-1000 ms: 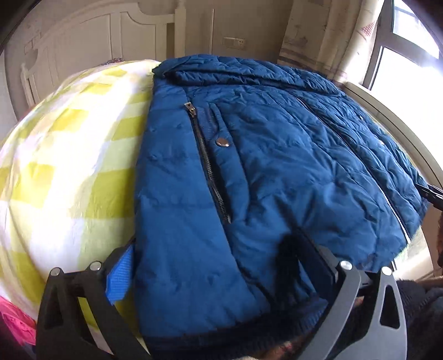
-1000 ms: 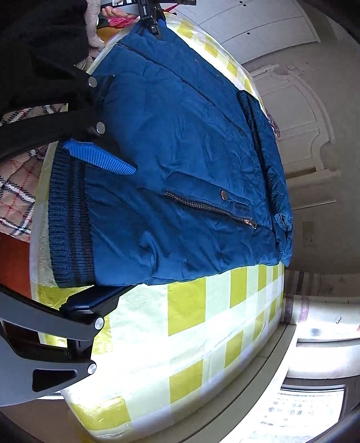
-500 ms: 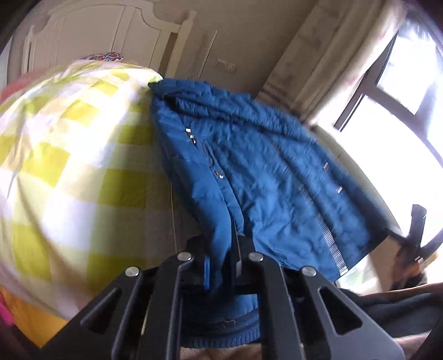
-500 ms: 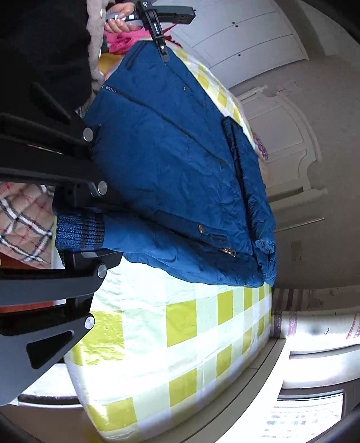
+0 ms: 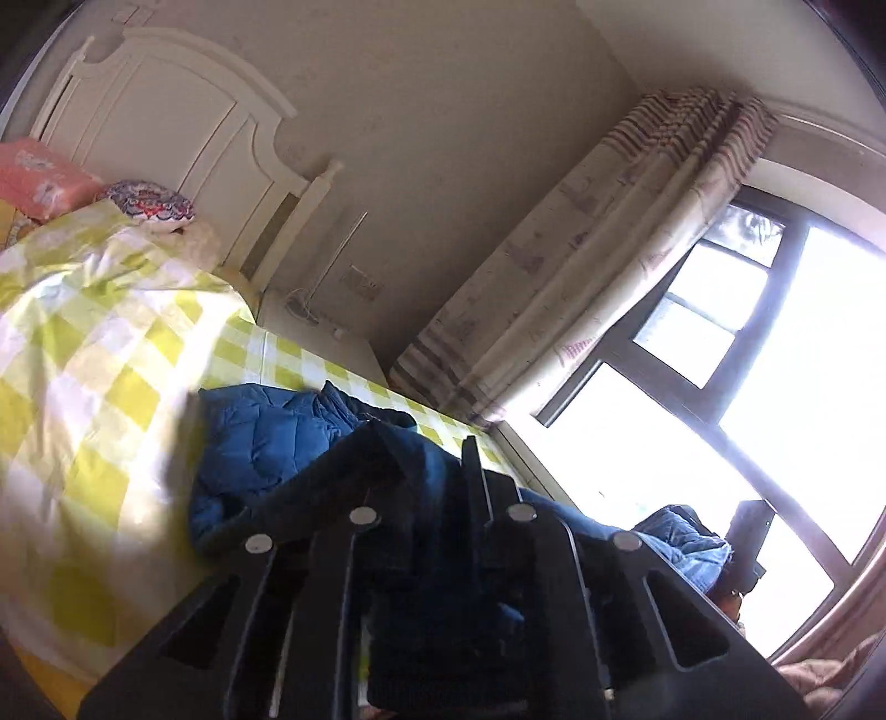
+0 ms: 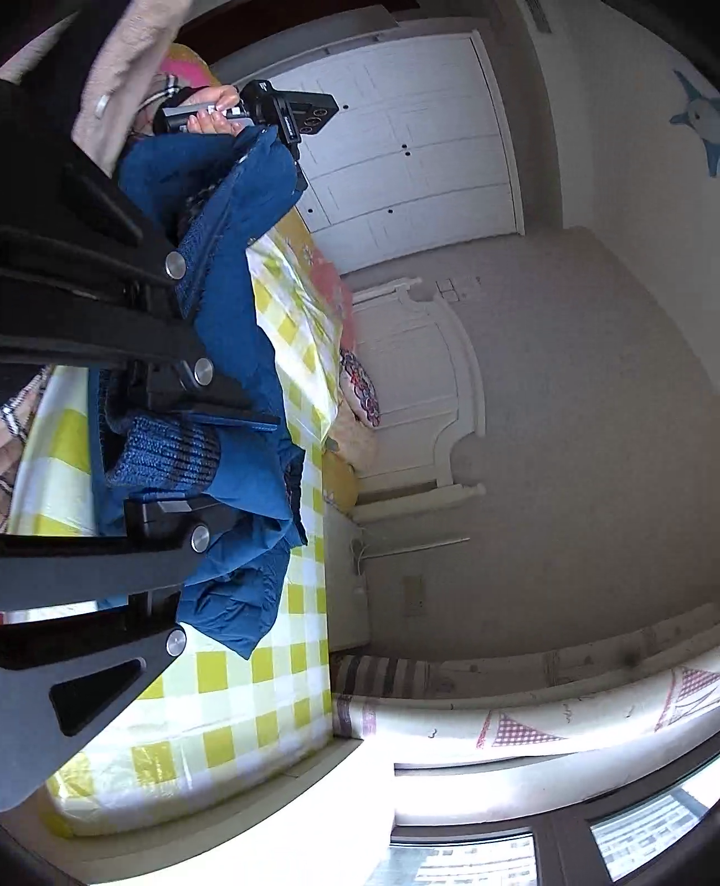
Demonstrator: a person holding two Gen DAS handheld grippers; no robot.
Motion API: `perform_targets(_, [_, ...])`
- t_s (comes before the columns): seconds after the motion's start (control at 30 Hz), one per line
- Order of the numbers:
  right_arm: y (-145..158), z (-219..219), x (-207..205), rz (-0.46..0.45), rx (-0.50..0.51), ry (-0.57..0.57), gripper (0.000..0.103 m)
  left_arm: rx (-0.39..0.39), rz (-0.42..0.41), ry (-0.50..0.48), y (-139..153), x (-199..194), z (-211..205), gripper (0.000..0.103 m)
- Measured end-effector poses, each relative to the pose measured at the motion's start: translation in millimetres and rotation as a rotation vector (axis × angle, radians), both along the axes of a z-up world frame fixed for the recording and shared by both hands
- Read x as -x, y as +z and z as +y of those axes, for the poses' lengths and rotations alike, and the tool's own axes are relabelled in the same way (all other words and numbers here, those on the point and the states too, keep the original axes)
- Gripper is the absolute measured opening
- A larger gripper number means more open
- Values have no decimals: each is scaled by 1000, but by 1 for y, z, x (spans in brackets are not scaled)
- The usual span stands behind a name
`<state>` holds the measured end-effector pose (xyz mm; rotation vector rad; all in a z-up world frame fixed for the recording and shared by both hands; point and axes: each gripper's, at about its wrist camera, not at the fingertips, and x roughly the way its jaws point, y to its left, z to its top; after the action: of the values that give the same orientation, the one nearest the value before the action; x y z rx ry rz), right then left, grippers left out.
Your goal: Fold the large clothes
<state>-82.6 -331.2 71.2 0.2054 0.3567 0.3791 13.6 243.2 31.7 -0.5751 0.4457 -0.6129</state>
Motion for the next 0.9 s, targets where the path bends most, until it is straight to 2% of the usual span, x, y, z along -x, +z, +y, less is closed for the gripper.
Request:
perform_targets(0.03, [0,-3,-22,25,-13,-16,21,2,38,3,-1,-26,-5,17])
perform_targets(0.1, [-8,-13,-92,118,-70,-58,22,6,135,20,-10,-91,-15,18])
perform_targets(0.2, [-40,-27,-188,258,-157,-68,28,55,352,48,-47,-192,-17,23])
perform_targets(0.27, [-72,-50,-248,407,-270,-84,34,106,487,56,-78,-241,-10,36])
perform_targets(0.3, [-92,-66,-273,490,-344,-105,43,149,528,87,-95,-259,-1,40])
perform_targets(0.33, [-105,-78,-285,531,-404,-115,58,162,531,133,-102,-268,7,51])
perform_targets(0.37, [-123,-95,-294,554,-497,-129,73,143,514,203,-104,-273,16,64])
perform_targets(0.4, [-133,-108,-293,545,-548,-155,95,114,475,270,-103,-275,26,69])
perform_targets(0.43, [-139,-120,-293,515,-579,-190,98,102,449,296,-103,-275,34,78])
perform_targets(0.47, [-143,-131,-292,468,-592,-211,98,82,429,322,-102,-277,41,81])
perform_targets(0.5, [-146,-138,-295,446,-567,-218,98,59,421,327,-99,-283,42,81])
perform_targets(0.57, [-151,-136,-302,466,-436,-246,98,-17,403,295,-98,-294,37,82])
perform_targets(0.6, [-155,-132,-308,482,-365,-250,98,-62,402,263,-99,-297,29,83])
perform_targets(0.7, [-167,-113,-323,520,-242,-205,95,-154,418,114,-110,-313,-10,89])
perform_targets(0.8, [-170,-85,-330,510,-161,-152,95,-243,441,-12,-124,-327,-56,90])
perform_targets(0.83, [-168,-78,-330,508,-136,-134,94,-271,447,-26,-126,-325,-65,91])
perform_targets(0.87, [-167,-72,-330,506,-114,-122,92,-310,455,-40,-131,-329,-75,91])
perform_targets(0.9, [-167,-65,-330,506,-80,-108,83,-378,455,-46,-137,-333,-88,91])
